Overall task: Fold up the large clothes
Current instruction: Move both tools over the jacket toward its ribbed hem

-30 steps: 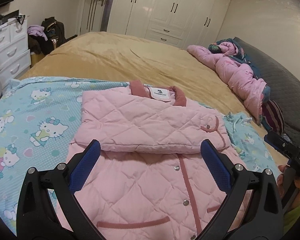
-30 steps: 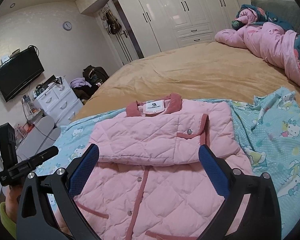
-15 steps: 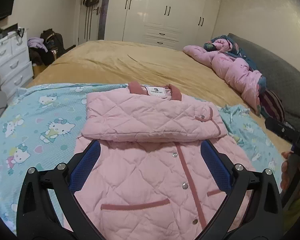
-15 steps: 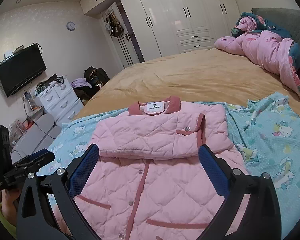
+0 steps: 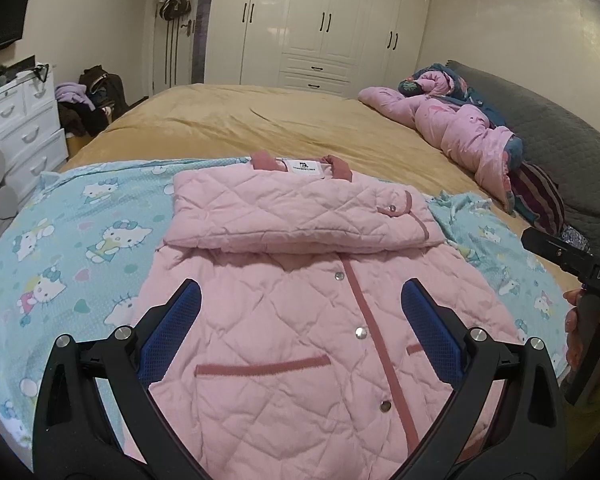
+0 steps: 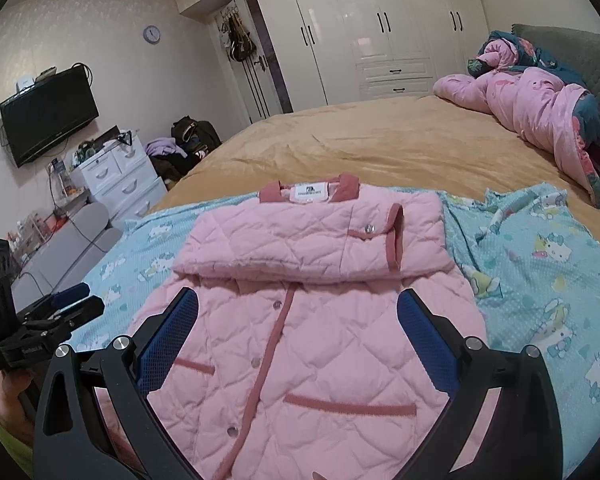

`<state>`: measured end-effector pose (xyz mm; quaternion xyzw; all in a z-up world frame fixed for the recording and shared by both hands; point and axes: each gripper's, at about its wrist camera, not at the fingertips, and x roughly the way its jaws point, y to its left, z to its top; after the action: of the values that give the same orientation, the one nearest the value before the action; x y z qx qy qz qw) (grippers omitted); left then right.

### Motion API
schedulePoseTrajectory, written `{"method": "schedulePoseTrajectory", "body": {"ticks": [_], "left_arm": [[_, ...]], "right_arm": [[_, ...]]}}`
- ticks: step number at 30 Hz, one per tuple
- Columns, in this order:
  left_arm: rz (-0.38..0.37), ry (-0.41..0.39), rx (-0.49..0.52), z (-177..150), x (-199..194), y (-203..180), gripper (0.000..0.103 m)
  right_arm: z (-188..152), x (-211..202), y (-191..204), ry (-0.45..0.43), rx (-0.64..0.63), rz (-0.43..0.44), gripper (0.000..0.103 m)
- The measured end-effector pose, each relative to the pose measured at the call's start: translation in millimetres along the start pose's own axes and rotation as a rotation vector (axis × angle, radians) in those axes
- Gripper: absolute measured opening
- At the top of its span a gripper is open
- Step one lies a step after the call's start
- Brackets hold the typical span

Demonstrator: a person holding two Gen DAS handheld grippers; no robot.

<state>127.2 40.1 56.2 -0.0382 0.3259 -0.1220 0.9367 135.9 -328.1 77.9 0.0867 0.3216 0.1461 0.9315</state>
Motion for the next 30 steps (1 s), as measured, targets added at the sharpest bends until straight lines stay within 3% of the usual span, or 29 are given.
{"method": "schedulePoseTrajectory", "body": {"ticks": [18,30], "left_arm": [[0.033,0.034,-0.002,-51.5,-11.0,-6.6,0.094],[0.082,0.071,-0.006,-76.1,-13.4,0.8,0.094]], "right_arm": [[-54.5,-0.1,-2.5,0.087,-0.014,0.001,0.099],[-72.0,-6.7,-11.7,0.112,-0.021,-0.006,0.099]]}}
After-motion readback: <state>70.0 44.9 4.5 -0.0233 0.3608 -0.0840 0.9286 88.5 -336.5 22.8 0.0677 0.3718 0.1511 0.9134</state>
